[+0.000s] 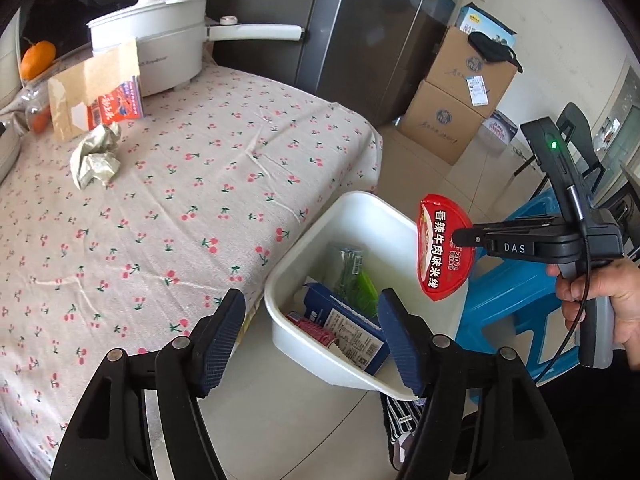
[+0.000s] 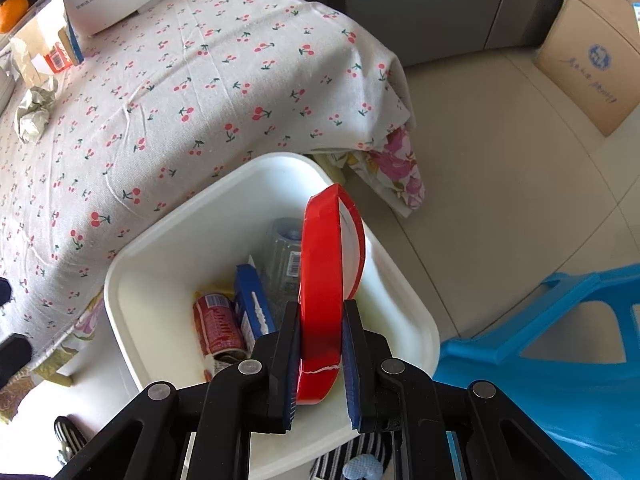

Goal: Collect trash
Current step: 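Carry both over the bin and open the left gripper while the right releases the lid, then grasp the crumpled pale plastic bag with the left gripper and lift it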

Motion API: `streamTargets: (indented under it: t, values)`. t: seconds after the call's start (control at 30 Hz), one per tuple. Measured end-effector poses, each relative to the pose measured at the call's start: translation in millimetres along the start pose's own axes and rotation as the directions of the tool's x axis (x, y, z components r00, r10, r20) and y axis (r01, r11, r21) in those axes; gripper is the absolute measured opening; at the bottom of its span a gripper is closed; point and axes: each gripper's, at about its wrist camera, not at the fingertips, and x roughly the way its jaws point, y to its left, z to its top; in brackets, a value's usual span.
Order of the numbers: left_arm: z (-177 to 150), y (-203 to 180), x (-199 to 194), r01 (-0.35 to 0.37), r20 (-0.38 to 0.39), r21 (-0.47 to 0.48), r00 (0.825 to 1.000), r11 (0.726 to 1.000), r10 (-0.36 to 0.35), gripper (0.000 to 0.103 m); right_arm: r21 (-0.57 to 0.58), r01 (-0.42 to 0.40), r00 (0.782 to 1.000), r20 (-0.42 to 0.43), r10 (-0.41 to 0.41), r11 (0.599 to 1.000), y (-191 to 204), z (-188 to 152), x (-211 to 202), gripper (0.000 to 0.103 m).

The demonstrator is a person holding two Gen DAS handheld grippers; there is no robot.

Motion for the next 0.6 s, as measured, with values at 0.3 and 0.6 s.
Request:
streamTargets:
  t: [0.3, 0.6]
  values:
    - [-11, 39, -32, -0.079, 0.014, -0.049, 0.997, 0.996, 0.079, 0.081, -0.013, -0.005, 1.0, -0.004, 0.005, 1.0, 12, 2, 0, 0.055]
    - [-19, 80, -60, -0.159, 0.02, -0.134, 0.986, 0.978, 0.163, 0.091, -0.041, -0.06, 0.996, 0.056, 0.062, 0.997, 57, 9, -19, 0.07]
